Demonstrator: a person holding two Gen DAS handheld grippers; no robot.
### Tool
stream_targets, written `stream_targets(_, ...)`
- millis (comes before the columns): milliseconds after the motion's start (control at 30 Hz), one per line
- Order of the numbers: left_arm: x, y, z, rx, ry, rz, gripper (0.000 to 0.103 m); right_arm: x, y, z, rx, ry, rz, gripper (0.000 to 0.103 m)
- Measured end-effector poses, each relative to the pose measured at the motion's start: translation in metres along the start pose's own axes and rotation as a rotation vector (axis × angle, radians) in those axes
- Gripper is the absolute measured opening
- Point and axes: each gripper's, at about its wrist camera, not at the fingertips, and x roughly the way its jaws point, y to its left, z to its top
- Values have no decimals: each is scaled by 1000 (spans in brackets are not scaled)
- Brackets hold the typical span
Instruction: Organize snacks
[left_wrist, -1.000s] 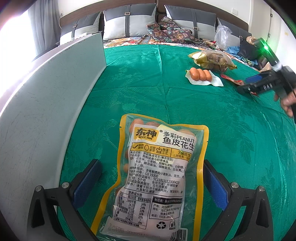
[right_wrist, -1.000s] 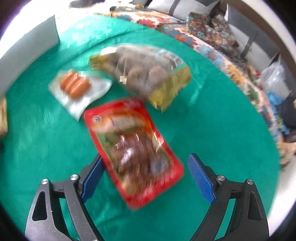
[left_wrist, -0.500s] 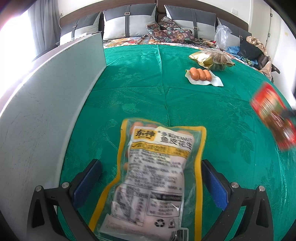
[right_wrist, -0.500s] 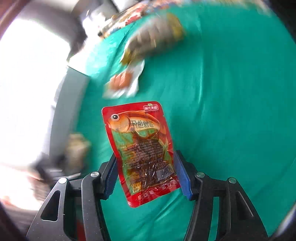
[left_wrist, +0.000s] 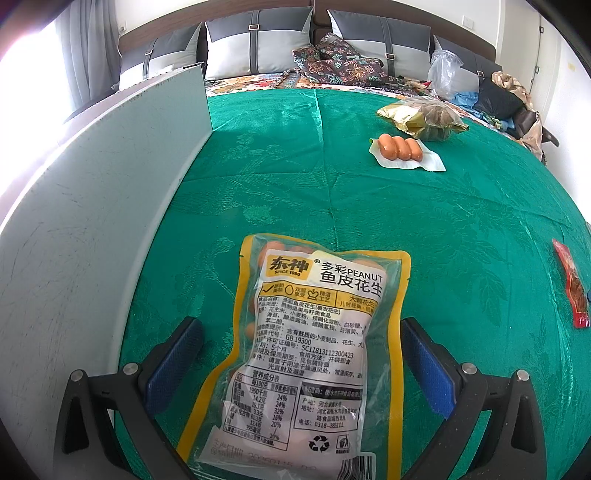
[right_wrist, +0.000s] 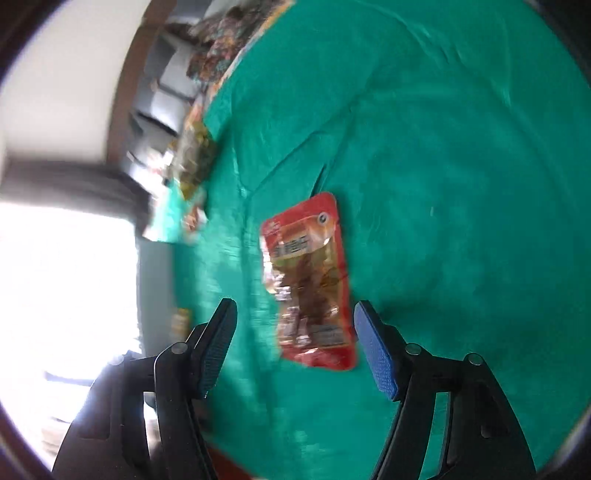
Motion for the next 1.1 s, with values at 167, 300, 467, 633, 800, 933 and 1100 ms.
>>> stream_targets(167, 0, 0, 0, 0, 0, 1, 103, 24, 50, -8, -298, -69, -420, 76)
stream_targets(300, 0, 0, 0, 0, -1, 0, 103, 62, 86, -42, -489, -175, -674, 88)
stream_targets(467, 0, 0, 0, 0, 0, 1, 103, 54, 73, -63, -425, -327, -619, 96)
stream_targets(633, 0, 0, 0, 0, 0, 1, 103, 66, 85, -53, -437, -322, -623, 97)
stream_targets(800, 0, 0, 0, 0, 0, 1, 103, 93, 100, -40, -429, -334, -631, 97)
stream_targets(933, 0, 0, 0, -1, 0, 1, 103, 98, 105, -44, -425, -338, -633, 97)
stream_targets(1100, 1, 0, 2, 6, 11, -4, 103, 98, 106, -42, -427, -318, -630, 98)
